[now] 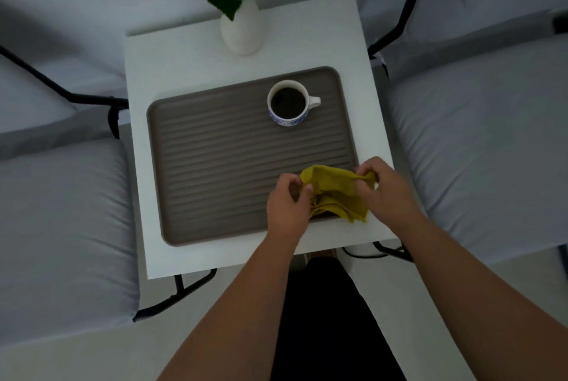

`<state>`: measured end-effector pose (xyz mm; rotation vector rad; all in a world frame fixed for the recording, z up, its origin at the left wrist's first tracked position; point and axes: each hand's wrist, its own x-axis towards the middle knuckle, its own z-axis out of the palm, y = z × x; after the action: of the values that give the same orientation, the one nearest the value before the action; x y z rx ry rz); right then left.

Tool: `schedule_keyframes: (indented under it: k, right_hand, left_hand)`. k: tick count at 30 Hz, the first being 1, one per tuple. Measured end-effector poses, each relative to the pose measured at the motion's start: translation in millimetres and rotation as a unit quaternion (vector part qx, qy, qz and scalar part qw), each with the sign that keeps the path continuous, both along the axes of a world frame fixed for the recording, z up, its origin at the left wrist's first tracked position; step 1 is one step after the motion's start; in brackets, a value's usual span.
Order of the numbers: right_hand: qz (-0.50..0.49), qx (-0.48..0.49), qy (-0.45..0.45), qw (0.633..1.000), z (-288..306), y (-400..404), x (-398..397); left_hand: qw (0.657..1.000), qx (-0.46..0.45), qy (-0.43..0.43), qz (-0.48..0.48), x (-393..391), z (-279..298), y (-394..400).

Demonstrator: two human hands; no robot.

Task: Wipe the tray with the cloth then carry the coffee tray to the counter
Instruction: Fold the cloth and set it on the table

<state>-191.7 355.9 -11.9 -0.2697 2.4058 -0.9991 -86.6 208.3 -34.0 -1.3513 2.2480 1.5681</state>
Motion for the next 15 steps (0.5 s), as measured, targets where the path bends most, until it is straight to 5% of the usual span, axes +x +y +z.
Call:
schedule_keyframes:
  k: [4,9,12,15]
  right_hand:
    - [-0.052,-0.090,-0.061,0.993,29,14,-14]
    - [-0.123,-0.204,-0.083,0.968,67,22,-39]
    - [-0.175,-0.279,-0.080,0.941,92,12,-62]
    - [-0.233,-0.364,-0.118,0.894,104,-7,-88]
  left_hand:
    - [0.988,0.133,0.062,0.046,-3,26,-1]
    - [0.976,0.192,0.105,0.019,-32,57,-3]
    - [0.972,0.172,0.162,-0.011,-64,78,-8]
    - [0.971,0.058,0.220,-0.077,-100,100,-16]
